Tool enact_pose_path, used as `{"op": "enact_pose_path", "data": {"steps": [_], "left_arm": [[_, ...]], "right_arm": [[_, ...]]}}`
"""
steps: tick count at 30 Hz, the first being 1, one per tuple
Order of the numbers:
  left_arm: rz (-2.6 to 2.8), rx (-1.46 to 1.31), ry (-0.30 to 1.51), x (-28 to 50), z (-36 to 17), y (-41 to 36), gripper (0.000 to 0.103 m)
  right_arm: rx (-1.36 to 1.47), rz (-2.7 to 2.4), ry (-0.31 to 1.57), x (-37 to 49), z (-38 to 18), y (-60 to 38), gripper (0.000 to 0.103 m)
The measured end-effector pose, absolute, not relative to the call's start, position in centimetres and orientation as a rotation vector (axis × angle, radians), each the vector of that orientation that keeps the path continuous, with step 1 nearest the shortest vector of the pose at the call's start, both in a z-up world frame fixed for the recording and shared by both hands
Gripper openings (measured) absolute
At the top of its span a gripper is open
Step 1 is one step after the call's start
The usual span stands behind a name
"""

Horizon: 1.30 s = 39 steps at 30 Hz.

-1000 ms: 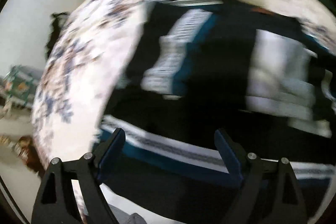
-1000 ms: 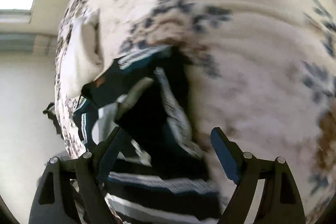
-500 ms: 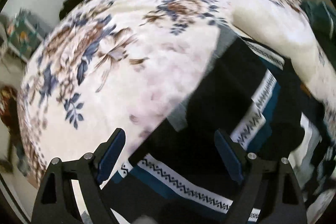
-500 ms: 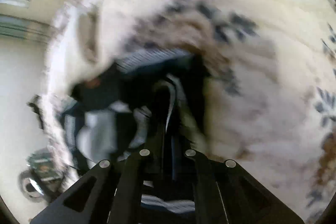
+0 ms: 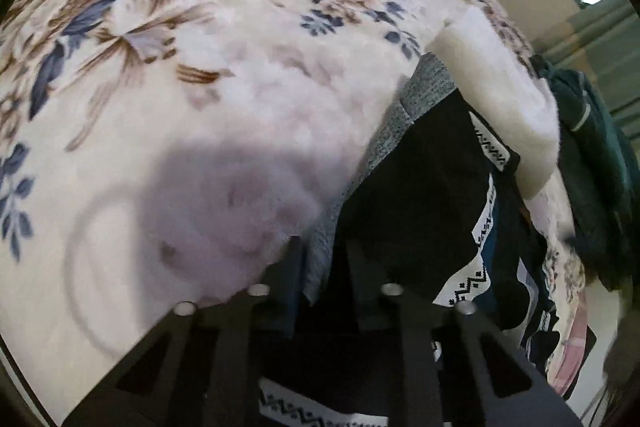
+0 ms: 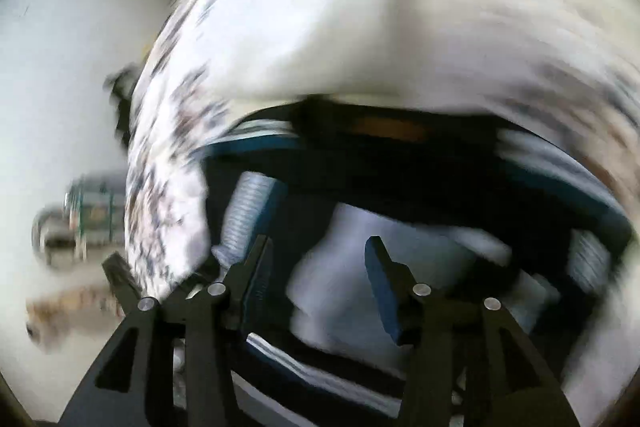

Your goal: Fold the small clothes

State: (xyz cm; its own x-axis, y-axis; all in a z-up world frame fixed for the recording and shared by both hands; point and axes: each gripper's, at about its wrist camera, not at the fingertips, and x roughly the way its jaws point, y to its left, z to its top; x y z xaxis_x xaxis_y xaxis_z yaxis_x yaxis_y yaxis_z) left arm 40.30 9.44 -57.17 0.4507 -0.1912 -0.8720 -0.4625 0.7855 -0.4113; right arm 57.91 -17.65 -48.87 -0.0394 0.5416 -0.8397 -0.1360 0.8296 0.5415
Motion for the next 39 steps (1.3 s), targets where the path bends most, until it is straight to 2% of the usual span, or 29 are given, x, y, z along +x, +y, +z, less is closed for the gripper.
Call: {"op": "enact_pose_path", "data": {"steps": [7, 8, 9, 10, 14, 18, 21, 22, 23, 25, 26, 28, 29, 30, 32, 34, 36, 39], "left_arm": [[0.134, -0.72, 1.067, 39.3, -58.4, 10.3, 0.005], [0.13, -0.731, 1.065, 39.3, -58.4, 10.5, 0.005], [0.127, -0.739, 1.064, 39.2, -58.4, 10.6, 0.005], [0.123, -0.75, 1.063, 39.1, -58.5, 10.7, 0.005], [0.098, -0.773, 1.05, 38.7, -58.4, 11.1, 0.005], [0.09, -0.781, 1.066, 39.0, -58.1, 11.7, 0.006], [0.109, -0.78, 1.12, 39.2, -57.1, 12.2, 0.008], [0.114, -0.773, 1.124, 39.0, -56.4, 12.4, 0.008], [0.124, -0.755, 1.125, 38.8, -55.9, 12.5, 0.009], [0.148, -0.704, 1.127, 38.5, -54.7, 12.7, 0.013], [0.159, -0.665, 1.125, 38.4, -54.0, 12.7, 0.017], [0.179, -0.589, 1.127, 38.4, -52.9, 12.4, 0.054], [0.191, -0.54, 1.118, 38.4, -52.2, 12.1, 0.088], [0.199, -0.507, 1.101, 38.3, -51.5, 11.9, 0.097], [0.207, -0.448, 1.052, 38.2, -50.3, 11.2, 0.097], [0.226, -0.39, 1.037, 38.0, -49.7, 10.2, 0.097], [0.269, -0.331, 1.034, 37.6, -49.3, 8.9, 0.097], [0.326, -0.281, 1.049, 36.1, -49.2, 6.8, 0.097]], "right_arm": [[0.195, 0.672, 1.659, 64.2, -55.8, -3.6, 0.05], [0.194, 0.678, 1.655, 64.4, -56.1, -3.0, 0.034], [0.19, 0.699, 1.624, 64.7, -55.9, -2.2, 0.009], [0.177, 0.686, 1.601, 64.6, -55.4, -2.2, 0.003], [0.224, 0.576, 1.538, 66.4, -54.4, -3.0, 0.003], [0.166, 0.565, 1.588, 67.1, -55.6, -2.6, 0.003], [0.223, 0.569, 1.654, 67.2, -55.4, -3.7, 0.007], [0.254, 0.563, 1.646, 67.0, -54.4, -5.0, 0.015], [0.309, 0.547, 1.631, 66.6, -53.1, -6.9, 0.034], [0.41, 0.507, 1.59, 65.2, -50.6, -11.4, 0.055], [0.453, 0.484, 1.577, 64.2, -49.4, -14.2, 0.056], [0.512, 0.375, 1.546, 61.4, -46.8, -21.1, 0.056], [0.526, 0.298, 1.526, 59.7, -45.5, -24.9, 0.056], [0.522, 0.195, 1.509, 57.8, -44.4, -28.9, 0.056], [0.543, 0.04, 1.489, 54.9, -43.1, -35.2, 0.062], [0.614, -0.086, 1.479, 52.3, -43.3, -41.6, 0.065], [0.641, -0.136, 1.481, 51.3, -44.8, -45.6, 0.065], [0.713, -0.109, 1.501, 52.0, -49.9, -49.9, 0.065]]}}
